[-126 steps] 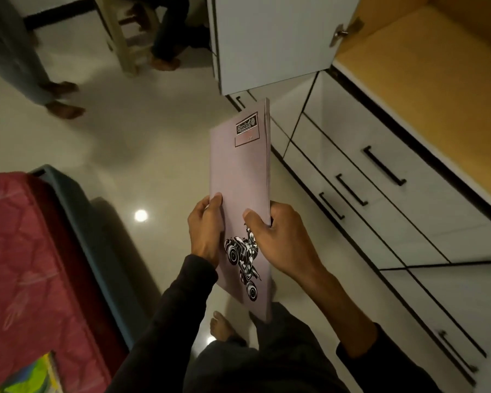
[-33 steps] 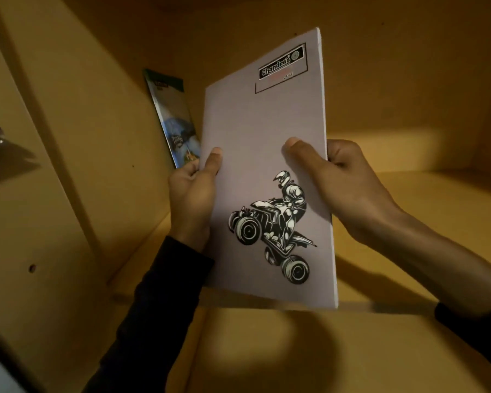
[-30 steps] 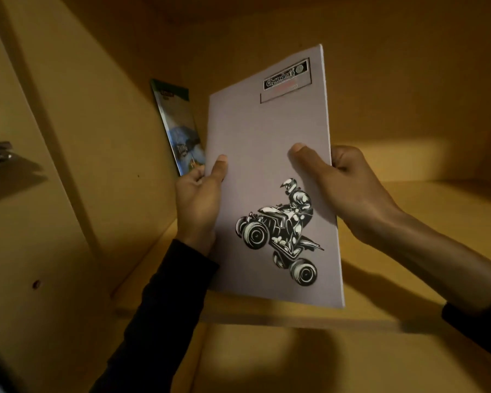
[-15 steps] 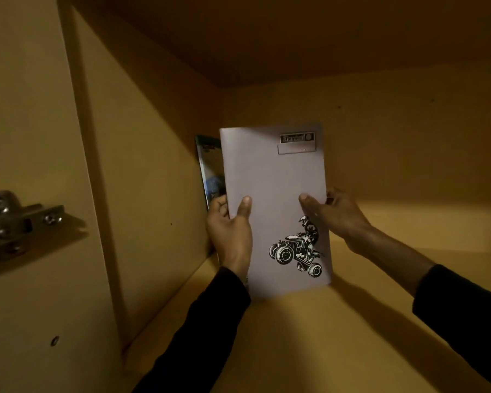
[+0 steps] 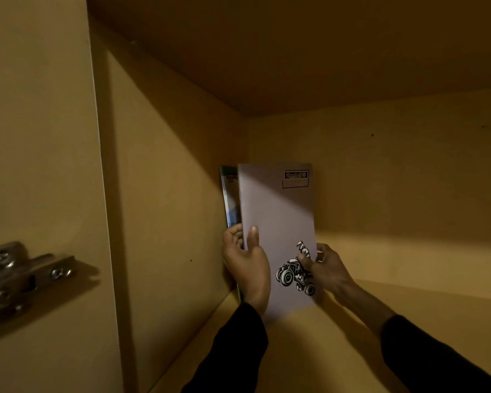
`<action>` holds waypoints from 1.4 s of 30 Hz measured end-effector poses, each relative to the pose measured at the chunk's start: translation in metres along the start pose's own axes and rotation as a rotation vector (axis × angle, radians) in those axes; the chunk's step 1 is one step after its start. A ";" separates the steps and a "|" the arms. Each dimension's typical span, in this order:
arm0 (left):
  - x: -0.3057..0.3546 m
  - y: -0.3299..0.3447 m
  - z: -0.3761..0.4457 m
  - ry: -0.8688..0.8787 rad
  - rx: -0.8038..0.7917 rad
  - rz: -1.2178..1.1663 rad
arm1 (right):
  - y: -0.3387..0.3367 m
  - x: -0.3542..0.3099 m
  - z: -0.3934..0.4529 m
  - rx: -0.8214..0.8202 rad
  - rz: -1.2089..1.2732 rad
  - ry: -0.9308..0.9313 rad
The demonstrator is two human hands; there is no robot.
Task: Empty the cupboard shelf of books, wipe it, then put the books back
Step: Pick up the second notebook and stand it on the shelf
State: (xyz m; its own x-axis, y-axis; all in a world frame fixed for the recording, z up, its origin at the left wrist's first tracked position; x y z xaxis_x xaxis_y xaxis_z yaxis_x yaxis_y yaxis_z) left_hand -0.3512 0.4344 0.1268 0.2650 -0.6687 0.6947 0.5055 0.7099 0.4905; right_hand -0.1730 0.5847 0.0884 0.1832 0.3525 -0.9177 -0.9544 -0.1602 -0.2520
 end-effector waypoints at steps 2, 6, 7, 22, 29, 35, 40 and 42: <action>-0.003 0.002 0.001 0.027 -0.018 0.020 | 0.006 0.002 0.015 0.010 -0.020 0.000; -0.010 0.010 0.000 0.049 -0.078 0.020 | 0.021 0.003 0.040 0.030 0.066 0.011; -0.013 0.011 0.001 0.051 -0.096 0.029 | 0.025 0.004 0.045 0.027 0.107 0.029; -0.049 0.008 0.011 -0.010 -0.159 0.130 | 0.054 0.018 0.107 0.079 0.202 0.068; -0.056 0.004 0.018 -0.092 -0.174 0.080 | 0.071 0.024 0.116 0.059 0.176 -0.004; -0.054 -0.001 0.019 -0.075 -0.172 0.169 | 0.078 0.053 0.101 -0.069 0.026 -0.004; -0.015 -0.006 0.015 0.134 -0.117 0.529 | 0.077 0.092 0.093 -0.206 -0.177 -0.004; -0.008 -0.003 0.013 0.152 -0.161 0.618 | 0.077 0.092 0.092 -0.250 -0.231 -0.025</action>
State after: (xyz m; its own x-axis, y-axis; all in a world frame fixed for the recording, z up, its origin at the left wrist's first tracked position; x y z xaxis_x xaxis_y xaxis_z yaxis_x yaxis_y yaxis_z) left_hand -0.3654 0.4406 0.1272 0.6534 -0.1803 0.7352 0.3364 0.9392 -0.0686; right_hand -0.2513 0.6895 0.0131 0.3787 0.4276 -0.8208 -0.8007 -0.2934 -0.5223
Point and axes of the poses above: each hand's wrist, its own z-axis towards the middle knuckle, its own y-axis out of the palm, x = y × z, the point moved 10 cm from there along z, towards the middle knuckle, and after that the axes turned 2 degrees about y, right-handed, at the moved point
